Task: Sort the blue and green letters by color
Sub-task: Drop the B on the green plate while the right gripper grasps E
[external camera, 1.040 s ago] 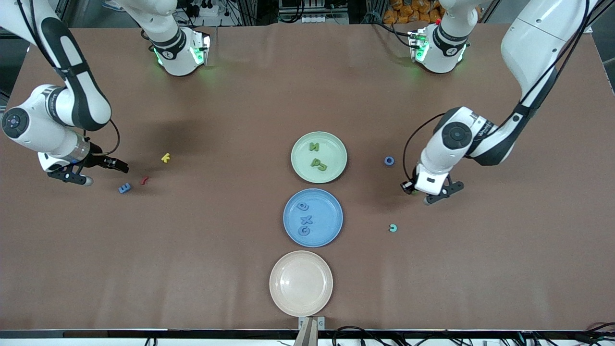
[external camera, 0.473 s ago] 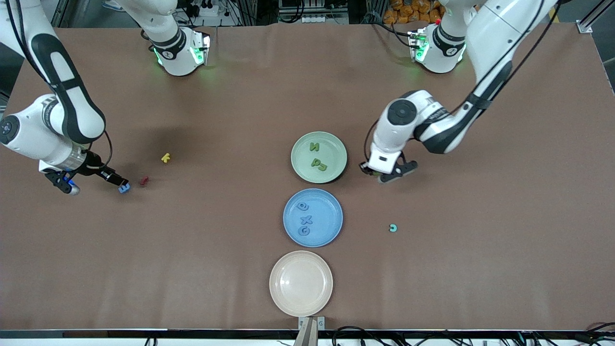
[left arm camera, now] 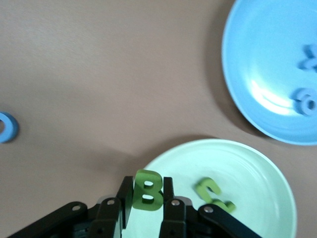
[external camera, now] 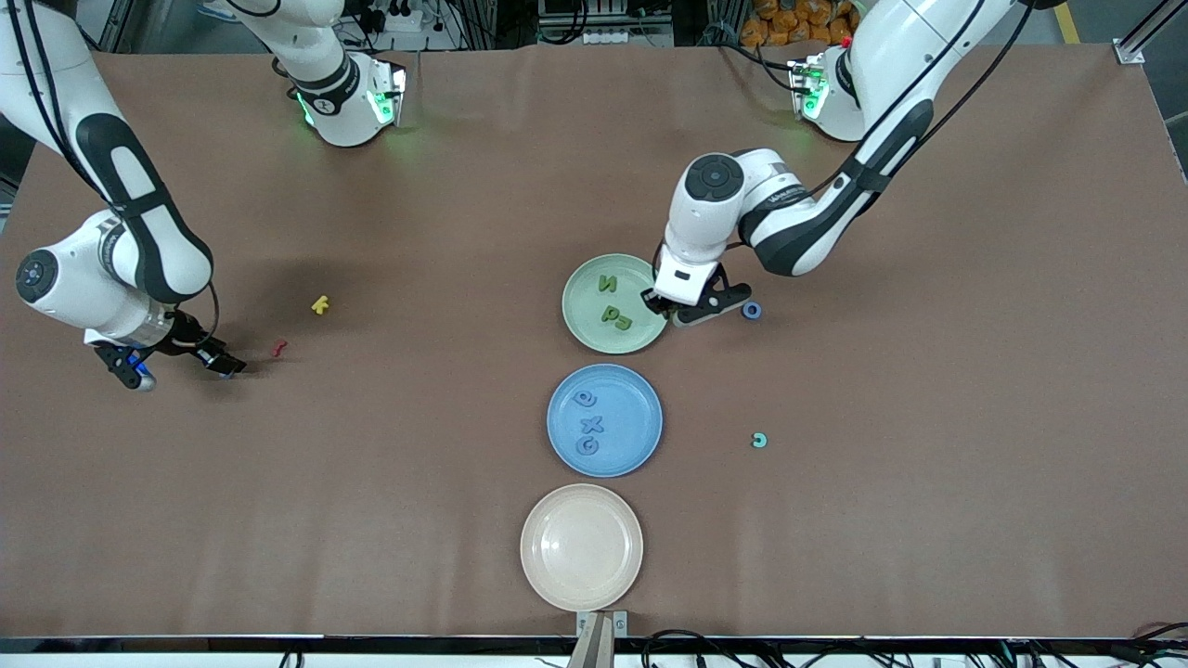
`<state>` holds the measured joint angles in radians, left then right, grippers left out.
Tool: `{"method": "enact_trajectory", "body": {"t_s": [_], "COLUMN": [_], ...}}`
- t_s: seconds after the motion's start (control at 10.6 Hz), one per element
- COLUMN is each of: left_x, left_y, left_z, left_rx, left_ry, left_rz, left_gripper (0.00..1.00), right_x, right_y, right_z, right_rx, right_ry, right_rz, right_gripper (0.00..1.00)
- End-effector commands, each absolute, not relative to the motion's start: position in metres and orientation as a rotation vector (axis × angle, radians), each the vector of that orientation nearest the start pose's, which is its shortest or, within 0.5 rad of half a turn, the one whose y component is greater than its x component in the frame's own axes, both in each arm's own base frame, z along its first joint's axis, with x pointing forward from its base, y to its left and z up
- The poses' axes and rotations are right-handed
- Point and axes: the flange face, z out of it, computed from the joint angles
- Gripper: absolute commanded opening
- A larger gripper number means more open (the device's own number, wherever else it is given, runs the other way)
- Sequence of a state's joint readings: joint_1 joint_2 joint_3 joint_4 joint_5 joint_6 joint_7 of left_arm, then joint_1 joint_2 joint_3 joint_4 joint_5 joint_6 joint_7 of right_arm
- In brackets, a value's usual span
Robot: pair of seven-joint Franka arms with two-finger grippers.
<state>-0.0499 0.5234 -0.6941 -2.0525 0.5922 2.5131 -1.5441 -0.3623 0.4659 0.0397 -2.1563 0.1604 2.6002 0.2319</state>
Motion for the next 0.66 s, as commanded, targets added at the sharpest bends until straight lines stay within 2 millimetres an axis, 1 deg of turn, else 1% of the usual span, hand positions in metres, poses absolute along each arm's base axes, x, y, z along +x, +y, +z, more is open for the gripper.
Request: {"method": "enact_trajectory", "body": {"t_s": [0.0, 0.09, 0.19, 0.28, 0.38, 0.47, 0.57], "left_x": [0.431, 0.430, 0.422, 0.425, 0.431, 0.444, 0.461], "left_y": [-0.431, -0.432, -0.439, -0.439, -0.438, -0.436, -0.425], "left_z": [0.239, 0.235, 0.234, 0.235, 0.238, 0.245, 0.250], "left_rx": [-3.163, -3.167, -3.172, -3.173, -3.181, -3.189, -3.187], "left_ry": [-0.612, -0.553, -0.511, -0.506, -0.497, -0.525, -0.526], "left_rz": [-0.144, -0.149, -0.149, -0.158, -0.168, -0.190, -0.216], "left_gripper": [0.00, 0.99, 1.00, 1.00, 1.00, 1.00, 1.00], "right_x": [0.544, 0.545, 0.545, 0.544, 0.546, 0.547, 0.547], "right_y": [-0.182, -0.179, -0.178, -0.178, -0.177, -0.178, -0.184], "right_z": [0.175, 0.172, 0.171, 0.170, 0.170, 0.170, 0.172], "right_rx": [-2.839, -2.843, -2.844, -2.846, -2.858, -2.873, -2.892], "right_ry": [1.071, 1.064, 1.060, 1.056, 1.029, 1.007, 0.975], "right_rz": [0.028, 0.028, 0.031, 0.033, 0.030, 0.032, 0.025], "right_gripper": [0.64, 0.61, 0.58, 0.57, 0.57, 0.57, 0.56]}}
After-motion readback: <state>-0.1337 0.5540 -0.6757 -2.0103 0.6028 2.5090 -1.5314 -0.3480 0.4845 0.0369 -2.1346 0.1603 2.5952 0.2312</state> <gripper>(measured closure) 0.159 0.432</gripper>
